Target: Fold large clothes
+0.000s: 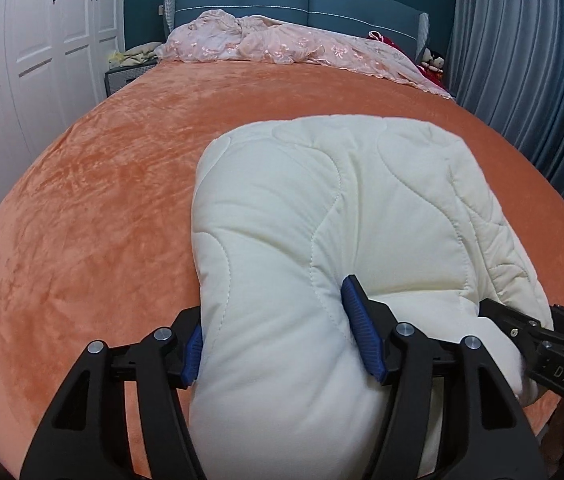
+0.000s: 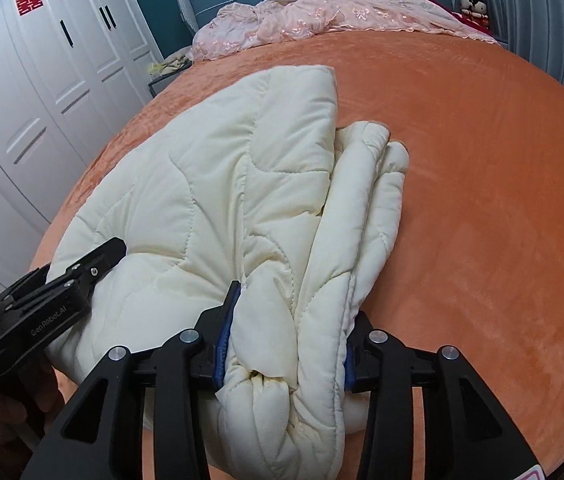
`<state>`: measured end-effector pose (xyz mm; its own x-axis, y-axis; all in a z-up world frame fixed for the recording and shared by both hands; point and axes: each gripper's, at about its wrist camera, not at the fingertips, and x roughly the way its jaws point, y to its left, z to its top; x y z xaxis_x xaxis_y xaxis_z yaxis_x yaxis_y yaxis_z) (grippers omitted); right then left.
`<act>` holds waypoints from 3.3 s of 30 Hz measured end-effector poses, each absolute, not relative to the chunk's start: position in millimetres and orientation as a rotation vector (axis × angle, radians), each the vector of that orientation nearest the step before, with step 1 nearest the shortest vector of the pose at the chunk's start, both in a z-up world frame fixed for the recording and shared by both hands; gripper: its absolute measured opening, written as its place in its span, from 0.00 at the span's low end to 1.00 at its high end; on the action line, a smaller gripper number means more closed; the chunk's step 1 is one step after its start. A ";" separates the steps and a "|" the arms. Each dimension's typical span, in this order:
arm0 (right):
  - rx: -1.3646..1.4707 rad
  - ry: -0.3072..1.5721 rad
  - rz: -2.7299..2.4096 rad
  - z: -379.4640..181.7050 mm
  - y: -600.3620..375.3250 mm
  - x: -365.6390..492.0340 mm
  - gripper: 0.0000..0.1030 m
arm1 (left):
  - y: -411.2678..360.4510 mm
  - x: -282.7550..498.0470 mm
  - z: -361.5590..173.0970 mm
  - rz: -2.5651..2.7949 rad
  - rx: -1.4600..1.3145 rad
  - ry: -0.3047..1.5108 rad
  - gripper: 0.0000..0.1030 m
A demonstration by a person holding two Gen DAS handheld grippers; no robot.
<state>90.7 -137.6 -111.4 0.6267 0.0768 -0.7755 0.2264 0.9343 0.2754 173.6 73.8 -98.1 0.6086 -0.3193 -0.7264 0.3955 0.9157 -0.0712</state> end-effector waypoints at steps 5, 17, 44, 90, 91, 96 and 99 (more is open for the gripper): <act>0.460 0.955 -0.041 -102.0 -152.7 81.8 0.52 | 79.6 168.1 -84.4 -0.353 0.118 0.833 0.64; 0.260 0.931 -0.100 -20.1 -147.1 54.3 0.15 | 67.0 145.2 -38.4 -0.172 0.209 0.984 0.63; 0.255 1.124 -0.147 -119.4 -133.8 127.3 0.16 | 38.1 163.5 -100.8 -0.085 0.253 1.042 0.84; 0.171 0.986 -0.187 -56.3 -126.4 -19.8 0.62 | 56.7 52.8 -70.2 -0.107 0.167 0.961 0.95; 0.174 0.986 -0.189 -57.5 -126.0 -22.6 0.62 | 57.3 50.3 -72.2 -0.106 0.166 0.965 0.95; 0.177 0.985 -0.194 -61.7 -124.6 -33.6 0.62 | 57.5 39.7 -76.8 -0.096 0.172 0.961 0.95; 0.180 0.979 -0.204 -66.2 -121.4 -40.9 0.62 | 57.0 33.8 -78.8 -0.096 0.186 0.952 0.95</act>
